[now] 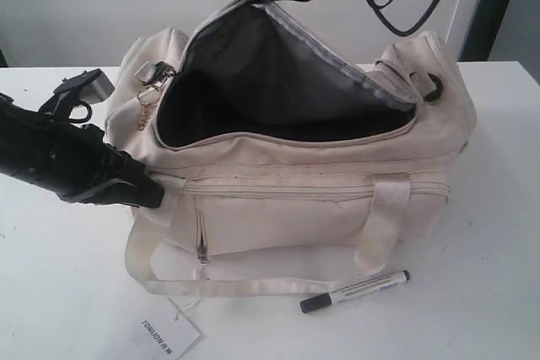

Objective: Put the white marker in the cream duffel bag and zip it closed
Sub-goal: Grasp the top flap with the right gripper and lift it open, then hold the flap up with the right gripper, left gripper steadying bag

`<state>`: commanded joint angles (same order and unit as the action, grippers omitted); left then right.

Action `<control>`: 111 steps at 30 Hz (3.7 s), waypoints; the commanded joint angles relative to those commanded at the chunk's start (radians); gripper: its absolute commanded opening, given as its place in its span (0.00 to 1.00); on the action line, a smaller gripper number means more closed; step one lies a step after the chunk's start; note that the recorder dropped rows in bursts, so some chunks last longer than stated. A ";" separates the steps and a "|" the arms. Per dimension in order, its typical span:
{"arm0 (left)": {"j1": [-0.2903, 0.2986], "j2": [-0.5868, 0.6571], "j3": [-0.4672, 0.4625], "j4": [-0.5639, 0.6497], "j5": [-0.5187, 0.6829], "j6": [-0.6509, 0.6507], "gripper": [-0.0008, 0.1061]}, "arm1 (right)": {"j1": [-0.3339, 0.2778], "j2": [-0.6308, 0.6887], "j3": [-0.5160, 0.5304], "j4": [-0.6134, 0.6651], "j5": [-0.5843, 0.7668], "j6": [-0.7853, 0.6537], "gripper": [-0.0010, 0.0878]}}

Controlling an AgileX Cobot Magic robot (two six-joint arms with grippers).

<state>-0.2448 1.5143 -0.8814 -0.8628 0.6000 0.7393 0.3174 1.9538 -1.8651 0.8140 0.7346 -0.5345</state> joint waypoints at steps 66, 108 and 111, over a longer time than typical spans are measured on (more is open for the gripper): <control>0.000 0.000 0.000 0.036 0.005 -0.002 0.01 | -0.127 0.361 -0.360 0.116 0.139 0.138 0.47; 0.004 -0.171 0.000 0.251 0.099 -0.052 0.50 | -0.248 0.095 -0.356 -0.136 0.486 0.284 0.01; 0.004 -0.220 -0.016 0.251 0.115 -0.031 0.50 | -0.248 0.083 -0.356 -0.166 0.486 0.299 0.01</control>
<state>-0.2411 1.2939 -0.8978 -0.6115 0.7146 0.7082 0.0695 2.0366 -2.2210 0.6483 1.2211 -0.2355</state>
